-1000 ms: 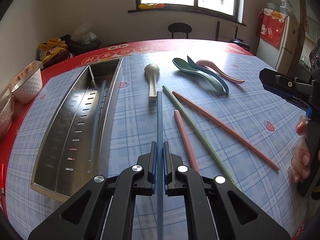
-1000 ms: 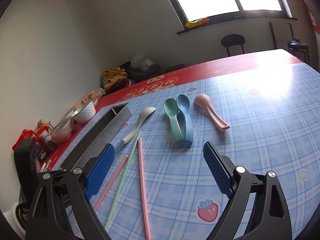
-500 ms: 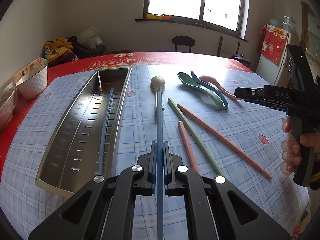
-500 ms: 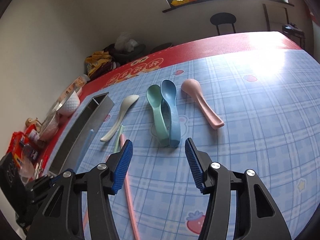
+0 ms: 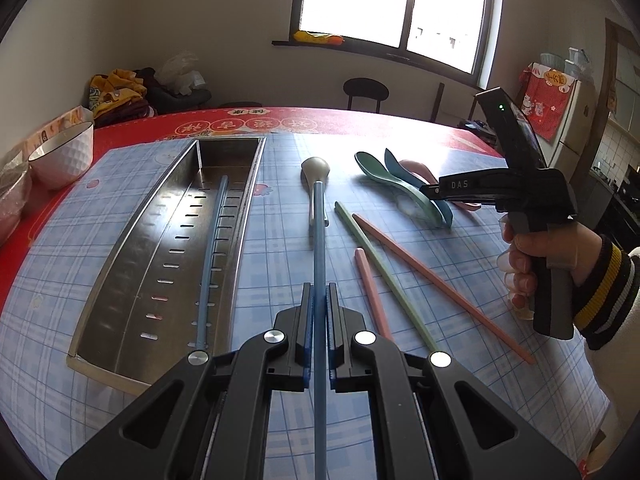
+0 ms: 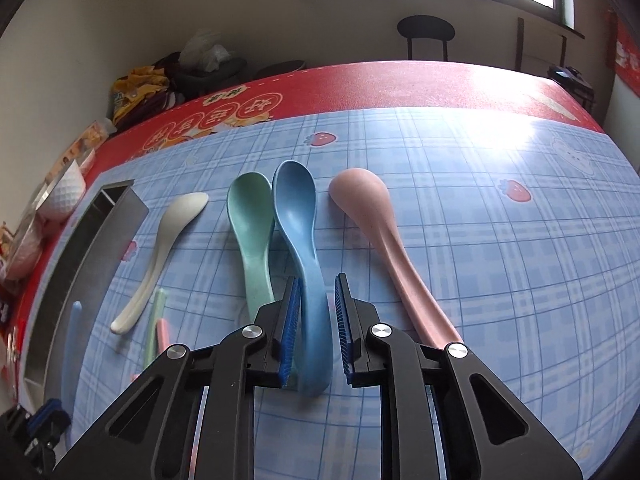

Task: Organize utensils
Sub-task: 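Lift the blue chopstick with the left gripper while the right gripper grasps the blue spoon, then lower the blue chopstick into the tray, open the left gripper while the right holds the spoon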

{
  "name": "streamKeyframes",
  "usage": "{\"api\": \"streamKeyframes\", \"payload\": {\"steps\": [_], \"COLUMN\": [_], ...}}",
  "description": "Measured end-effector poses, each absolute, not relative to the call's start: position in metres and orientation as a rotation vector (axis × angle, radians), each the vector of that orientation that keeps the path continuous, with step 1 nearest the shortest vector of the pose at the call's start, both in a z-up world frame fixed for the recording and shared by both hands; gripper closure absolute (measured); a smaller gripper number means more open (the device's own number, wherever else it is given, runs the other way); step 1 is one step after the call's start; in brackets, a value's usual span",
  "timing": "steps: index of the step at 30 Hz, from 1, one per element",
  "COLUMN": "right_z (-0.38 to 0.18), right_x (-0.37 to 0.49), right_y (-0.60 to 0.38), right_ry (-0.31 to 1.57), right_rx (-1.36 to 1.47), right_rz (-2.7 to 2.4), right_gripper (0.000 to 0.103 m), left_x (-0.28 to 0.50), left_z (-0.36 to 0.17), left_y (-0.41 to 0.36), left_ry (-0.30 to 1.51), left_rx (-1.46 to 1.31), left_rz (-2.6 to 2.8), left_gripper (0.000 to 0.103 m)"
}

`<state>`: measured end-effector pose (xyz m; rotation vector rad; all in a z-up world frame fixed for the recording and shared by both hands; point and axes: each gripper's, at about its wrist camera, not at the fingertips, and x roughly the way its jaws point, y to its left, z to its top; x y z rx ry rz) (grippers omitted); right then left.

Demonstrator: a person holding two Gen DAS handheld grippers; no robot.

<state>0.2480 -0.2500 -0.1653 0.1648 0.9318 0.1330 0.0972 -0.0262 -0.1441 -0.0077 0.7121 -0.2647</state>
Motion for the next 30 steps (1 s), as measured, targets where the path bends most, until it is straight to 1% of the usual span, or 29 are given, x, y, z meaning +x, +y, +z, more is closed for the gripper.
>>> {"api": "streamKeyframes", "payload": {"steps": [4, 11, 14, 18, 23, 25, 30], "right_z": [-0.167, -0.162, -0.152, -0.14, -0.147, -0.151, -0.15], "right_x": [0.25, 0.24, 0.226, 0.192, 0.15, 0.14, 0.126], "right_y": [-0.252, -0.264, -0.274, -0.277, -0.272, -0.267, -0.258], "right_ry": [0.932, 0.894, 0.858, 0.783, 0.739, 0.735, 0.709], "right_rx": [0.168, 0.256, 0.364, 0.471, 0.576, 0.59, 0.564], "right_rz": [0.103, 0.129, 0.172, 0.249, 0.299, 0.303, 0.304], "right_gripper": [0.096, 0.096, 0.096, 0.096, 0.096, 0.096, 0.096], "left_x": [0.097, 0.097, 0.097, 0.099, 0.098, 0.094, 0.09], "left_z": [-0.144, -0.144, -0.144, -0.144, -0.143, -0.139, -0.127], "left_y": [-0.027, -0.026, -0.025, -0.022, -0.017, -0.016, -0.016], "left_ry": [0.711, 0.705, 0.707, 0.714, 0.697, 0.673, 0.686], "left_rx": [-0.006, -0.012, -0.015, -0.03, -0.062, -0.067, -0.08], "left_rz": [-0.264, -0.264, -0.268, -0.278, -0.304, -0.32, -0.355], "left_gripper": [0.097, 0.097, 0.097, 0.097, 0.097, 0.097, 0.097]}}
